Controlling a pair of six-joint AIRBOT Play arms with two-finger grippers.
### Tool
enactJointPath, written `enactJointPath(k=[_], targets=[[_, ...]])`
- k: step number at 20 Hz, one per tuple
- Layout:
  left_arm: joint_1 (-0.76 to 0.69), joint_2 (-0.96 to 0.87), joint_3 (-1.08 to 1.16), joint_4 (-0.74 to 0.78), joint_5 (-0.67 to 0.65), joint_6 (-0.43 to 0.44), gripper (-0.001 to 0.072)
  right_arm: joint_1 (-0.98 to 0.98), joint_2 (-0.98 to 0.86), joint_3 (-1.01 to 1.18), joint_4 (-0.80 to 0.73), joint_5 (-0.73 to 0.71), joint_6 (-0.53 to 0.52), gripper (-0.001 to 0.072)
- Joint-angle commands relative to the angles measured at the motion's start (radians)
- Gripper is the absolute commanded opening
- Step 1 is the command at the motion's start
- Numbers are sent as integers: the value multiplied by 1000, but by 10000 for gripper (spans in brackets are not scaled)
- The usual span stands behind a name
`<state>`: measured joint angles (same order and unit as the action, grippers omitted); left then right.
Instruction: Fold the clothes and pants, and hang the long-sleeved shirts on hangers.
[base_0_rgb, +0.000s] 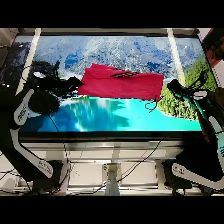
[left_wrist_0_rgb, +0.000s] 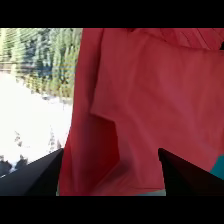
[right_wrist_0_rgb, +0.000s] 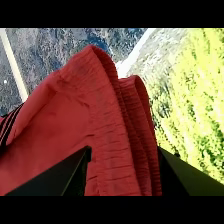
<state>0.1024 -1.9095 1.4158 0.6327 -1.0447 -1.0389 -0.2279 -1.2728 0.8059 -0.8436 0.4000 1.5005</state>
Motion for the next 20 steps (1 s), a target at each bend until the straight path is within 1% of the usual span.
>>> enactJointPath(k=[1,3,6,8,10,11,12,13,14,15,16,17,18,19,20], targets=[[-42,-8,-1,1,-7,37,714,0,1,-1,1,21,1,489],[-76,-9,-1,-6,26,37,713,0,1,-1,1,35,1,489],[-125,-9,-1,-10,161,37,710,0,1,-1,1,59,1,489],[-158,-9,-1,-42,237,37,708,0,1,-1,1,78,1,489],[-184,-9,-1,-74,269,37,702,0,1,-1,1,91,1,489],[-194,-9,-1,-73,274,37,676,0,1,0,2,99,1,488],[-199,-9,-1,-73,275,37,565,0,1,-1,2,109,1,487],[-201,-8,-1,-73,275,37,382,0,1,0,2,120,1,479],[-201,-8,-1,-74,274,37,155,0,1,0,3,132,1,452],[-199,-6,-1,-78,275,38,13,0,1,0,4,141,1,394],[-192,0,-1,-82,274,37,14,0,1,2,11,155,0,334],[-185,12,-1,-81,274,38,13,0,1,9,11,172,0,257],[-178,33,-1,-81,269,67,13,3,1,24,11,196,-1,172],[-174,63,-1,-77,254,121,13,10,1,45,11,222,-4,105],[-171,98,-1,-62,235,142,12,25,1,72,12,249,-13,59]])
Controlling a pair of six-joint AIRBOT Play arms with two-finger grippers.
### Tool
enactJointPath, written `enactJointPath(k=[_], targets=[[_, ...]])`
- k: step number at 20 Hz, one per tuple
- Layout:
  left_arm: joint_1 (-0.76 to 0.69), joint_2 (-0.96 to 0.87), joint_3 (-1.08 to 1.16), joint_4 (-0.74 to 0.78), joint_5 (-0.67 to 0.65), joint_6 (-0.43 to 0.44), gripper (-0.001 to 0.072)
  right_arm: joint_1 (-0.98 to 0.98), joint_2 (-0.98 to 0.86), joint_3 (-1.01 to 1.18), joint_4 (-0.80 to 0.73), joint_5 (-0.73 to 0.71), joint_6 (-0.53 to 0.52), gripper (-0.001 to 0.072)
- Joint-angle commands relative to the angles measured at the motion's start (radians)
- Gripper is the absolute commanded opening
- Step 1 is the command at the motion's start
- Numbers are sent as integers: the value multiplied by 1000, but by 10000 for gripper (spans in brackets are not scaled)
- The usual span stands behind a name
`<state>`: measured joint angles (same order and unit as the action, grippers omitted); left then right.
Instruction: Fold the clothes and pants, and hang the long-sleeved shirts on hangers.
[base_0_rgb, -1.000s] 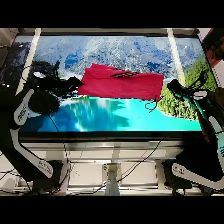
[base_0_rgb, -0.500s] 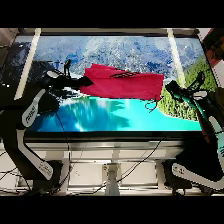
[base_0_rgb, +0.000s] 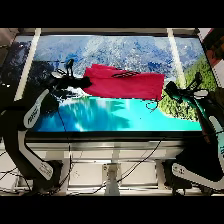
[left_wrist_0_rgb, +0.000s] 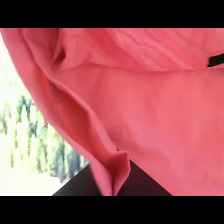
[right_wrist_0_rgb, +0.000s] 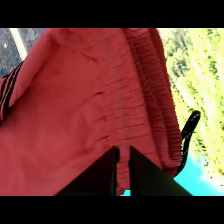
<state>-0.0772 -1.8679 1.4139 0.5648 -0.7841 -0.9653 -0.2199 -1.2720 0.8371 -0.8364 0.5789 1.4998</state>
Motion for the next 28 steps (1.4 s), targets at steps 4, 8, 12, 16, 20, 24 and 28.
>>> enactJointPath(k=[4,8,12,16,20,24,28], targets=[[14,233,1,126,-196,39,12,153,0,175,-1,131,-86,17],[16,384,1,219,-393,-68,12,338,-17,268,-11,69,-72,16],[14,480,1,221,-440,-68,12,514,-154,331,-12,35,53,15],[3,493,0,220,-464,-69,13,687,-369,443,-11,109,104,15],[-31,482,0,221,-463,-68,13,828,-491,520,11,205,139,16],[-57,445,-1,221,-464,-68,13,913,-491,520,-11,213,130,16],[-102,392,-1,221,-462,-68,13,851,-459,520,-94,232,141,16]])
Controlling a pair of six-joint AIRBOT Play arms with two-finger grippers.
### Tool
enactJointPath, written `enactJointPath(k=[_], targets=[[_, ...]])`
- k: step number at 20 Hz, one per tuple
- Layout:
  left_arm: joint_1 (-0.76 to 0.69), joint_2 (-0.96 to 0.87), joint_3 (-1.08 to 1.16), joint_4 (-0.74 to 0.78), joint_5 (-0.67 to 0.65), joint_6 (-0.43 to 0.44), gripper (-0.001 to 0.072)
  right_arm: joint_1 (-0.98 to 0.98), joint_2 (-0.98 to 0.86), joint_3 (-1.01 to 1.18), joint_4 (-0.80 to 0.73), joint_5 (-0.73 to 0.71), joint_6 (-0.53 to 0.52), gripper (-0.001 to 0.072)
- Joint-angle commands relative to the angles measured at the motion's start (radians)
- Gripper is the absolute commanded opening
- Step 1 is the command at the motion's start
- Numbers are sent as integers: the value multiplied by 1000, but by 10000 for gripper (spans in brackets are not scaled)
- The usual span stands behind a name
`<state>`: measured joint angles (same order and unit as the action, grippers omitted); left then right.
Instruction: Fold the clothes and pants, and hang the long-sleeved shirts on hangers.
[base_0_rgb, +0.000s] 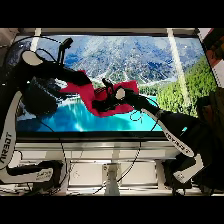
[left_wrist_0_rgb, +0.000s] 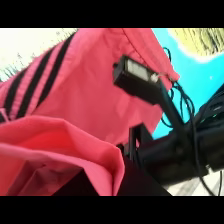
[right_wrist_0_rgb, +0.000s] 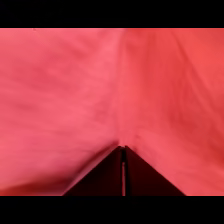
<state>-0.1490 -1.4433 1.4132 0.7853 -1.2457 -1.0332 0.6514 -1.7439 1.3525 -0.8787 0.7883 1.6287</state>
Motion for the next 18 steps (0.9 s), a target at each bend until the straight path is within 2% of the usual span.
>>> enactJointPath(k=[1,5,7,11,13,16,18], targets=[[-48,-43,0,1,0,0,13,-51,30,4,-64,32,14,16],[-142,-75,0,1,50,12,13,-193,132,4,-155,53,68,16],[-197,-83,0,1,106,55,11,-267,190,3,-207,86,72,16],[-295,-115,2,4,182,53,7,-407,317,3,-320,148,72,16],[-348,-137,22,76,184,51,7,-462,375,3,-336,158,72,17],[-430,-164,133,271,184,-19,7,-518,438,3,-374,171,72,16],[-457,-171,198,285,213,-30,7,-532,433,-3,-461,159,80,16]])
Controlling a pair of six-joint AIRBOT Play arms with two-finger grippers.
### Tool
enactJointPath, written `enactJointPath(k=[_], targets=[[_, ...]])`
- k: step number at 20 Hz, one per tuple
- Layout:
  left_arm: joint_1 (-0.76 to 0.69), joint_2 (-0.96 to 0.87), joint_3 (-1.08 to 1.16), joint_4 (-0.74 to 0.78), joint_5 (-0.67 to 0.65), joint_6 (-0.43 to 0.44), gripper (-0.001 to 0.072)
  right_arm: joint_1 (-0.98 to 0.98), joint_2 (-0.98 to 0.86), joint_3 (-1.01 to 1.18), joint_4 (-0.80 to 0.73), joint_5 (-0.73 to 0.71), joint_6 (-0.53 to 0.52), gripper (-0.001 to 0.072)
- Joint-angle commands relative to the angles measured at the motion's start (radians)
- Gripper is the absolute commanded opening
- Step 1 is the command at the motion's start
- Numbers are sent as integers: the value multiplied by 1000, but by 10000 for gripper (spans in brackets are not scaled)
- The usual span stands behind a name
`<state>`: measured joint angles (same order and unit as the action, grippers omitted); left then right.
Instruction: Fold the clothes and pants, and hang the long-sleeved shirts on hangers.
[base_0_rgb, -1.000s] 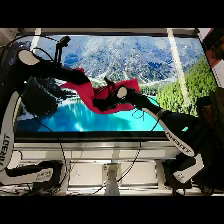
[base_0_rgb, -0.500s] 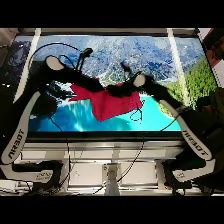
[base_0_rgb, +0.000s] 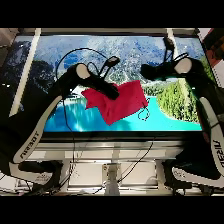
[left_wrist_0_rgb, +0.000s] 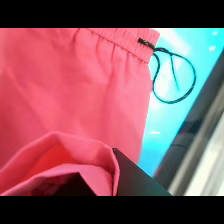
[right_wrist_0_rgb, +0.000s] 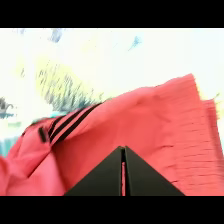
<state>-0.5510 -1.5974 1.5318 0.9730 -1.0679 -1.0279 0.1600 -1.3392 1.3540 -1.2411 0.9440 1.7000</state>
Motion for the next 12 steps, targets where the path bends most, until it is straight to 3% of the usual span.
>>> enactJointPath(k=[1,4,8,12], targets=[[-67,-17,94,98,61,-35,8,-43,11,-18,-141,0,36,16],[-77,-22,97,98,79,-34,8,-54,-88,-52,-174,-3,92,16],[-77,-25,97,101,77,-27,9,-56,-248,-46,-181,-108,153,16],[-75,-25,97,101,53,-5,8,-121,-335,-45,-184,-154,272,16]])
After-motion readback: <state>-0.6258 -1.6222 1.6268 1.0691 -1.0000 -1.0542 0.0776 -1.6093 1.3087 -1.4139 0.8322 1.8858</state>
